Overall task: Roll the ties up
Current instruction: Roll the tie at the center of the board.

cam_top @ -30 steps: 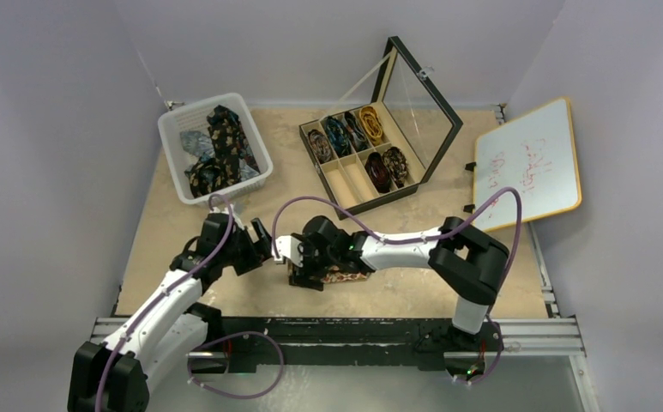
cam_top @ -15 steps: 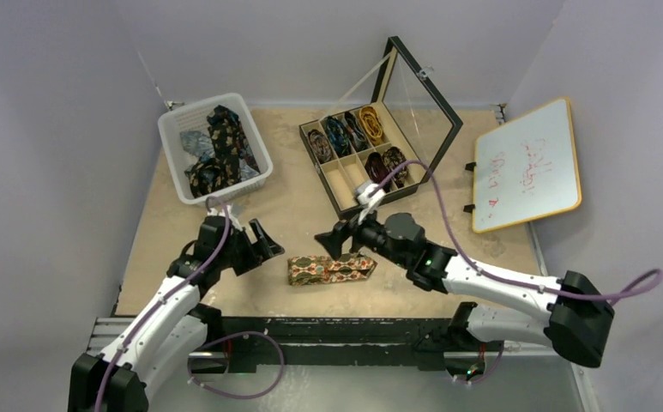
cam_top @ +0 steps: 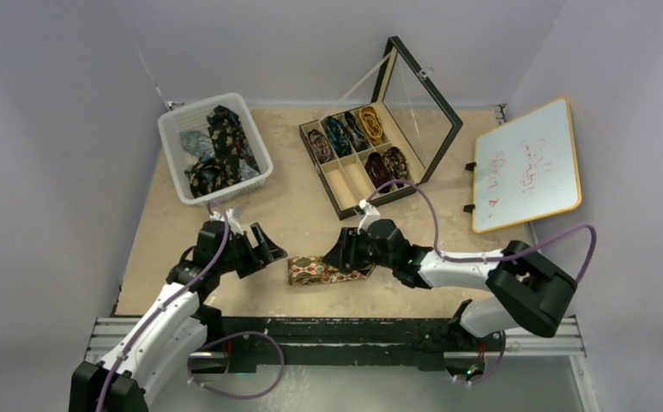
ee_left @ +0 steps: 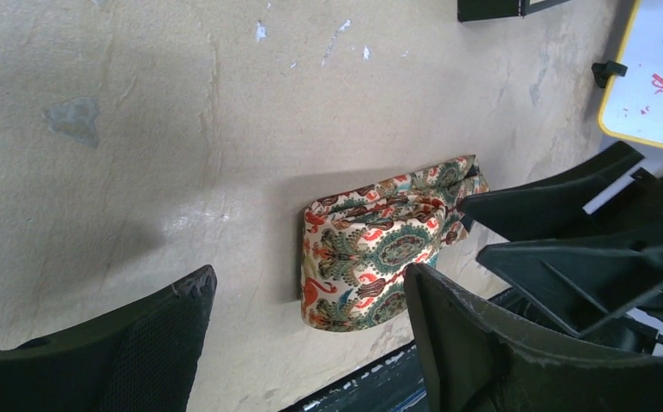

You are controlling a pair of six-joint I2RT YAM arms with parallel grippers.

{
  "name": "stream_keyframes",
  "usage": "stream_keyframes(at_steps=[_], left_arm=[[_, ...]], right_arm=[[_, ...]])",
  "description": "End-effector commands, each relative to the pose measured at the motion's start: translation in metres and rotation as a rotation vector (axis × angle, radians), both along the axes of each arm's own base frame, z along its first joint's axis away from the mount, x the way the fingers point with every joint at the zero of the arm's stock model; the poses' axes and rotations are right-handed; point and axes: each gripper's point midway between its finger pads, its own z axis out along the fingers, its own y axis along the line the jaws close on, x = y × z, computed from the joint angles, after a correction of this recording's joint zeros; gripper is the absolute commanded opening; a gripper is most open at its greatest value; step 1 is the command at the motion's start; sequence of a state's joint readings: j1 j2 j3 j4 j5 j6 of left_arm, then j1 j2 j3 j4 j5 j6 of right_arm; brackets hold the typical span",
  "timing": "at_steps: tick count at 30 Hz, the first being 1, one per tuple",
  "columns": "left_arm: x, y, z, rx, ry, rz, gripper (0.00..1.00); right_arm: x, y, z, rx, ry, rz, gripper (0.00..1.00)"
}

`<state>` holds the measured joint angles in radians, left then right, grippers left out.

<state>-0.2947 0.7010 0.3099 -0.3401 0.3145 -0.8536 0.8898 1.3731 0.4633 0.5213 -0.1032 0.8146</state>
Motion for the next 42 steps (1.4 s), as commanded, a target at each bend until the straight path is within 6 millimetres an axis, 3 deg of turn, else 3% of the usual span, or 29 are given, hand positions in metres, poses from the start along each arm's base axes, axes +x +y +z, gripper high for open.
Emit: stream_keyframes(at_steps=[1, 6, 18, 21, 27, 31, 42], left_arm=[[0.002, -0.008, 0.005, -0.039, -0.041, -0.045, 0.78], [0.002, -0.012, 0.005, -0.054, -0.049, -0.077, 0.78], [-0.002, -0.023, 0.005, -0.1, -0.074, -0.148, 0.76], [-0.003, -0.027, 0.005, -0.119, -0.081, -0.172, 0.76], [-0.007, -0.029, 0.003, -0.132, -0.069, -0.191, 0.75], [-0.009, -0.029, 0.0, -0.138, -0.066, -0.187, 0.74], [-0.015, -0.032, -0.007, -0.167, -0.048, -0.204, 0.74]], right_arm=[[0.002, 0.025, 0.022, 0.119, 0.038, 0.021, 0.57], [0.003, 0.031, 0.018, 0.124, 0.051, 0.038, 0.53], [-0.002, 0.033, -0.012, 0.083, 0.147, 0.041, 0.32], [-0.001, 0.034, -0.011, 0.084, 0.145, 0.047, 0.33], [0.0, 0.029, 0.001, 0.055, 0.108, 0.054, 0.47], [-0.005, 0.025, 0.0, 0.035, 0.109, 0.076, 0.5], [-0.011, 0.033, -0.031, 0.05, 0.204, 0.085, 0.37]])
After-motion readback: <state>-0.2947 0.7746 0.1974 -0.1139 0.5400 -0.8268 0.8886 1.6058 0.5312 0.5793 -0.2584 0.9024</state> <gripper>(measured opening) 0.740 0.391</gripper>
